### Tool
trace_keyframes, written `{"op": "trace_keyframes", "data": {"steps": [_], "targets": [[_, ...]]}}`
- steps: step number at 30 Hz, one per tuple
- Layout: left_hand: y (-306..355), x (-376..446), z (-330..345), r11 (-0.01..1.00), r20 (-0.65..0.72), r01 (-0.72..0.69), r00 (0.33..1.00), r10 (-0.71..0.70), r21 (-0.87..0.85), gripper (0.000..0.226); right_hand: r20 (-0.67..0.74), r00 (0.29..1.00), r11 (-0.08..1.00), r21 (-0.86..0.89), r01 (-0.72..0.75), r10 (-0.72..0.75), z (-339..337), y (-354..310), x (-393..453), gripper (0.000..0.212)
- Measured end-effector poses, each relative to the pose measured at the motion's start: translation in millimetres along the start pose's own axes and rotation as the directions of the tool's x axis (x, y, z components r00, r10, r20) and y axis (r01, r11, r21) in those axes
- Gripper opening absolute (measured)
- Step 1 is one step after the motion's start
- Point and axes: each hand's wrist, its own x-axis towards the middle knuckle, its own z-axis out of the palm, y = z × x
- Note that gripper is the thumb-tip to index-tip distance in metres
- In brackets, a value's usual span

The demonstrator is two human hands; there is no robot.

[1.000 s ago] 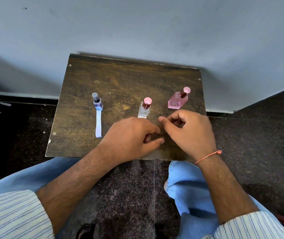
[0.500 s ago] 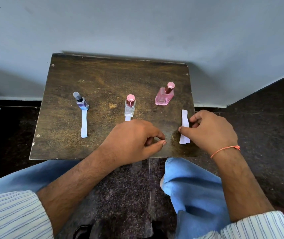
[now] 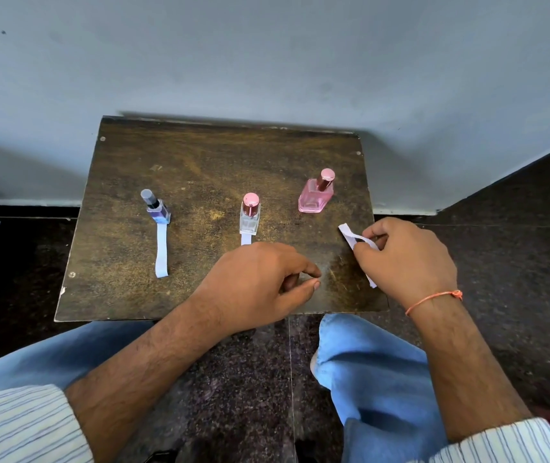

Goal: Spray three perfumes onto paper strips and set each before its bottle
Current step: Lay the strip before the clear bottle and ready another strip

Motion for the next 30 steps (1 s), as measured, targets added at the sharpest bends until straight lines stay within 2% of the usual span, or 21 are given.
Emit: {"op": "trace_keyframes", "data": {"steps": [5, 9, 12, 14, 18, 19, 22, 24, 25, 27, 30], "targets": [[5, 2, 2, 0.963, -0.005, 0.171, 0.984, -0.176, -0.208, 0.030, 0.000, 0.995, 0.993, 0.055, 0.100, -0.100, 2, 0, 4, 0.012], [6, 3, 8, 0.906, 0.039, 0.291, 0.955, -0.293, -0.308, 0.037, 0.017, 0.976, 0.957, 0.203, 0.209, -0.216, 9, 2, 4, 0.011], [5, 3, 10, 0.880, 0.067, 0.343, 0.938, -0.340, -0.329, 0.045, 0.014, 0.940, 0.886, 0.341, 0.315, -0.340, 9, -2, 1, 0.007], [4, 3, 9, 0.877, 0.069, 0.348, 0.936, -0.346, -0.331, 0.044, 0.007, 0.914, 0.839, 0.401, 0.368, -0.405, 9, -4, -1, 0.010], [-2, 1, 8, 0.882, 0.042, 0.345, 0.936, -0.350, -0.320, 0.015, 0.024, 0.881, 0.803, 0.422, 0.420, -0.473, 11, -6, -3, 0.013], [0, 2, 5, 0.881, 0.028, 0.338, 0.937, -0.349, -0.331, 0.013, 0.017, 0.876, 0.793, 0.432, 0.429, -0.483, 8, -7, -4, 0.011], [-8, 3, 10, 0.913, -0.046, 0.306, 0.943, -0.329, -0.270, 0.028, -0.013, 0.832, 0.761, 0.396, 0.514, -0.554, 15, -10, 0, 0.007], [-3, 4, 12, 0.901, -0.031, 0.299, 0.945, -0.325, -0.313, 0.044, 0.014, 0.803, 0.751, 0.362, 0.552, -0.596, 13, -8, -6, 0.010], [-1, 3, 11, 0.897, -0.039, 0.304, 0.942, -0.333, -0.319, 0.044, -0.021, 0.790, 0.726, 0.379, 0.574, -0.613, 12, -7, -7, 0.014], [5, -2, 7, 0.866, 0.027, 0.338, 0.935, -0.353, -0.368, 0.028, -0.034, 0.806, 0.711, 0.449, 0.541, -0.592, 3, -4, -12, 0.020], [6, -9, 7, 0.831, 0.092, 0.372, 0.925, -0.368, -0.415, 0.013, -0.045, 0.832, 0.714, 0.489, 0.501, -0.553, 4, 2, -10, 0.014]]}}
